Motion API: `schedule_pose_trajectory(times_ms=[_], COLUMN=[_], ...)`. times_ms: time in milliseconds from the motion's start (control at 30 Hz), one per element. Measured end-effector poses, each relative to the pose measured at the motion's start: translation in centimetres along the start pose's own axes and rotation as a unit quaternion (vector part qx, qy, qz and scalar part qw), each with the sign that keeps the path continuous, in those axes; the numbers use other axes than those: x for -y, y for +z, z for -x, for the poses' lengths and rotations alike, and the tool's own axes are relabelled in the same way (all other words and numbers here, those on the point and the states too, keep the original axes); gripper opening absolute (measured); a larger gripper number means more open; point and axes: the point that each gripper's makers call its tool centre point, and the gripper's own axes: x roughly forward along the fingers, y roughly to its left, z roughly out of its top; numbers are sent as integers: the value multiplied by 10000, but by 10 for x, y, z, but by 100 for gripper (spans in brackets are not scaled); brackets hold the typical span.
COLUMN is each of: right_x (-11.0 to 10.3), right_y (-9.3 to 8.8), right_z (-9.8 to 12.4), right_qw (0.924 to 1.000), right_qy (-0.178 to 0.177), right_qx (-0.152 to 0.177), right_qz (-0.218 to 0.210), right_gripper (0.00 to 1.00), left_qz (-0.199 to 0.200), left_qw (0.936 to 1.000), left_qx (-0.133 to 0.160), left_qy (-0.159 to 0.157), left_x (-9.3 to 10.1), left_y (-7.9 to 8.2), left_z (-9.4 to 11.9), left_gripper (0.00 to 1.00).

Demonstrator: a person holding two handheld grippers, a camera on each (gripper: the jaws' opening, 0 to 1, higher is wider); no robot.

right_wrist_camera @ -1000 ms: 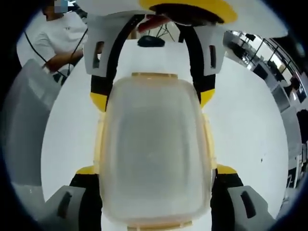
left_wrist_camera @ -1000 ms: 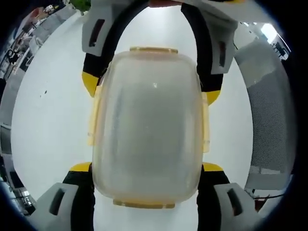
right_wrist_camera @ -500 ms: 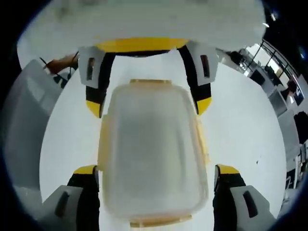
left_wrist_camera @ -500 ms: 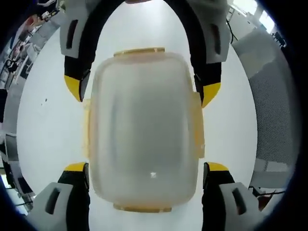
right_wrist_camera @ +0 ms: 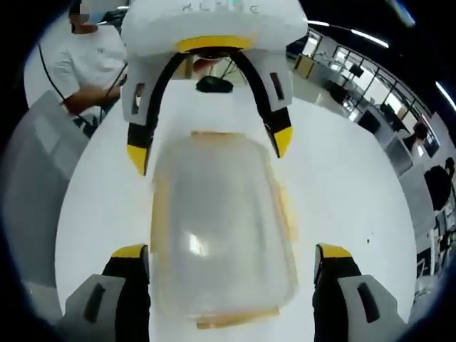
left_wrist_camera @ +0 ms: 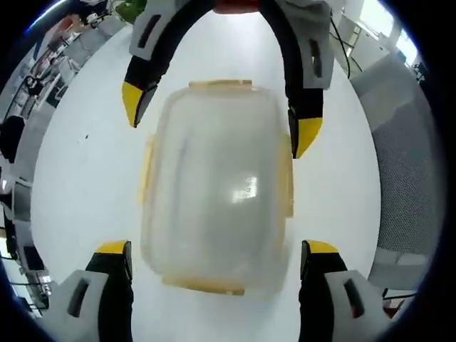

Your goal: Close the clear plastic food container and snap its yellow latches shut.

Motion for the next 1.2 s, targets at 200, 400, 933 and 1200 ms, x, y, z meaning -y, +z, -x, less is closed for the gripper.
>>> schedule_pose_trajectory(times_ms=[200, 400, 933, 1200], right_x=[2, -4, 4, 4], right_y=[0, 3, -3, -3], right_z=[7, 14, 36, 49], right_qw=[9997, 9995, 9939, 9862], right_qy=[-217, -317, -977, -1263], right_qx=[-49, 39, 356, 747], right_qz=[117, 38, -355, -767], right_gripper=[97, 95, 96, 96], left_qz=[13, 152, 842, 1375], left_qw=[9999, 9992, 9875, 9765], left_qx=[61, 167, 820, 1091], left_qy=[126, 319, 1053, 1248], left_x=[3, 4, -2, 0], left_y=[1, 3, 8, 2], left_z=[8, 13, 30, 35], left_gripper=[99, 98, 99, 99])
